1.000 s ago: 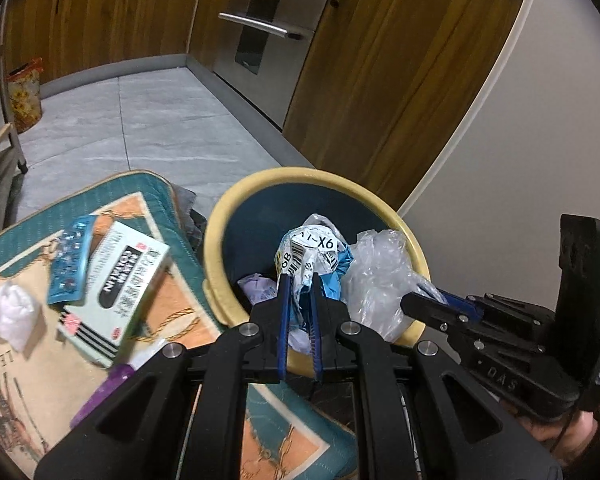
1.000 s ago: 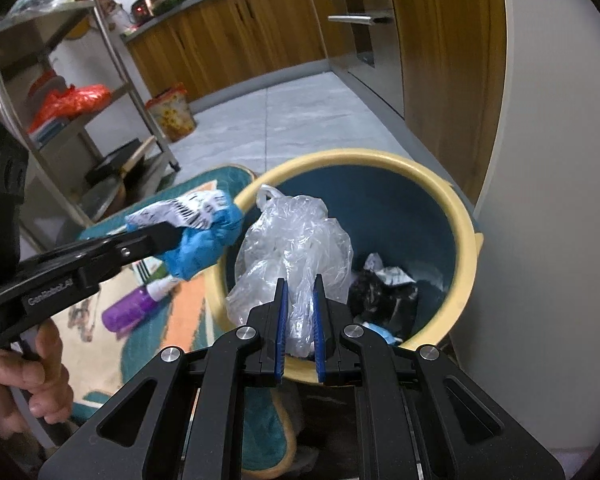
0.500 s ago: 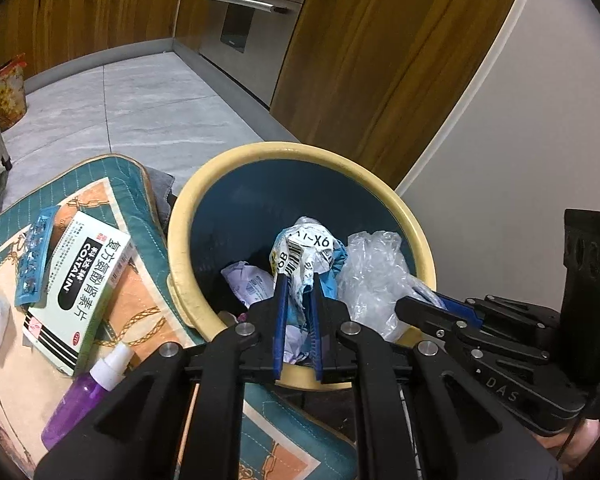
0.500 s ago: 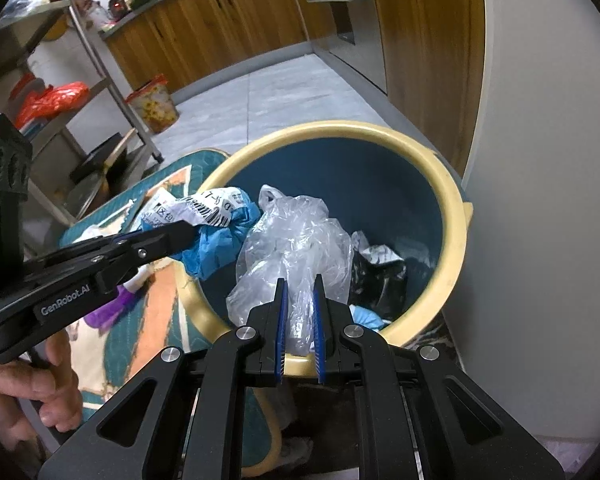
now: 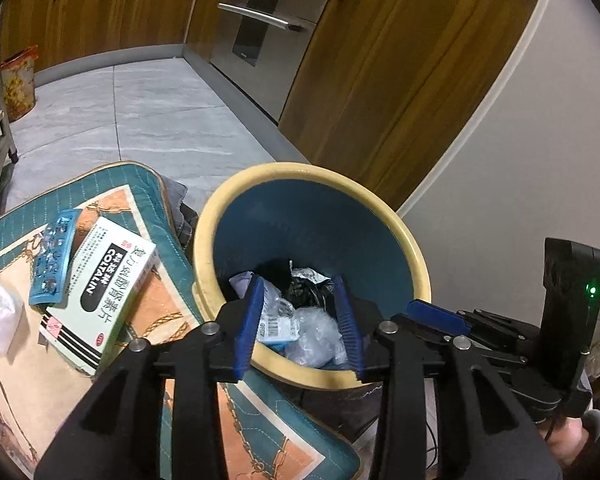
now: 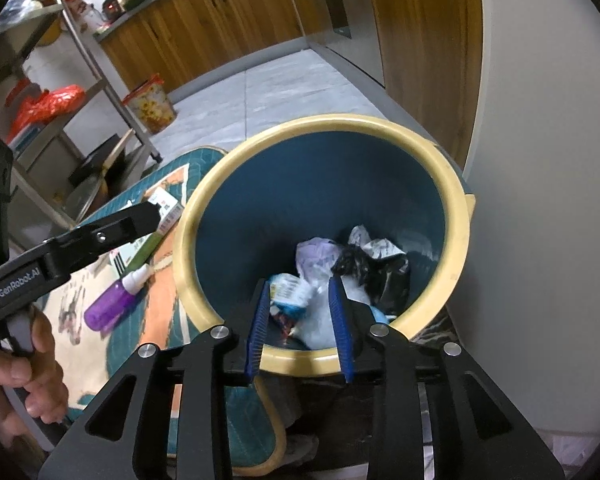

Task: Collect trash
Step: 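Move both tools back over the cushion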

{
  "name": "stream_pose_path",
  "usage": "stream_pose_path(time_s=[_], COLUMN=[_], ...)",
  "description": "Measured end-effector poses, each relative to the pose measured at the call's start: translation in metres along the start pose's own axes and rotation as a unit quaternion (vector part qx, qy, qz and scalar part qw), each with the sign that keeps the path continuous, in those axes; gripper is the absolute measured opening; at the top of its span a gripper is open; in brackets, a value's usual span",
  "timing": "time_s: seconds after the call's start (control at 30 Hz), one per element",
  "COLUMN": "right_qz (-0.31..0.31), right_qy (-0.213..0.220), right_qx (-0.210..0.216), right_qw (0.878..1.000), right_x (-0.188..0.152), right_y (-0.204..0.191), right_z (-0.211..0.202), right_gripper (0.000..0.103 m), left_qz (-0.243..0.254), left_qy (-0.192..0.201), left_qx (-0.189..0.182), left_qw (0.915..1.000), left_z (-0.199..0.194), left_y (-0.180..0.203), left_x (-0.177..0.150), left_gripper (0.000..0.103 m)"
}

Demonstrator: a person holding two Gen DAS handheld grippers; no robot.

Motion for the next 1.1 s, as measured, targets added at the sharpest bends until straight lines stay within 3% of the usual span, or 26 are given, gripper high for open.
stream_pose_path(time_s=[0.13, 0.27, 0.47, 0.7, 1.1], right_qz=[0.008, 0.007, -0.001, -0.017, -0.044], right_qy=[0.005, 0.008, 0.019, 0.024, 0.015], right_qx=[0.003, 0.009, 0.024, 0.04, 0.07], right_qw=[1.0, 1.0, 1.0, 0.999, 0.996], right_x=[0.001, 0.002, 0.008, 0.015, 0.014], right_y=[0.001, -0.003, -0.019, -0.047, -0.098], right_z=[-0.002, -0.003, -0.008, -0.01, -0.004], right_gripper=[0.032, 0.033, 0.045, 0.046, 0.047], left_qz=[-0.006, -0.014, -0.026, -0.04, -0.086], left_qy=[0.015, 0.021, 0.03, 0.041, 0.049], left_qx=[0.009, 0.019, 0.048, 0.084, 0.16], left_qw=[0.9998, 0.9995, 0.9981, 0.9948, 0.9821], left_z=[-0.013, -0.026, -0.048, -0.077, -0.114], left_y=[-0.007, -0.018, -0.043, -0.084, -0.179], left_x=[0.004, 0.006, 0.007, 0.002, -0.014], left_gripper=[0.058, 0.059, 0.063, 0.064, 0.065])
Point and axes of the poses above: each gripper's, at about its wrist camera, not at the fingertips, and z roughly the way its jaws point, y to its right, x to its top, the point moved 10 cm from there along z, roughly the way its jaws point, and after that the axes turned 3 degrees about -z, right-handed, at the moved point
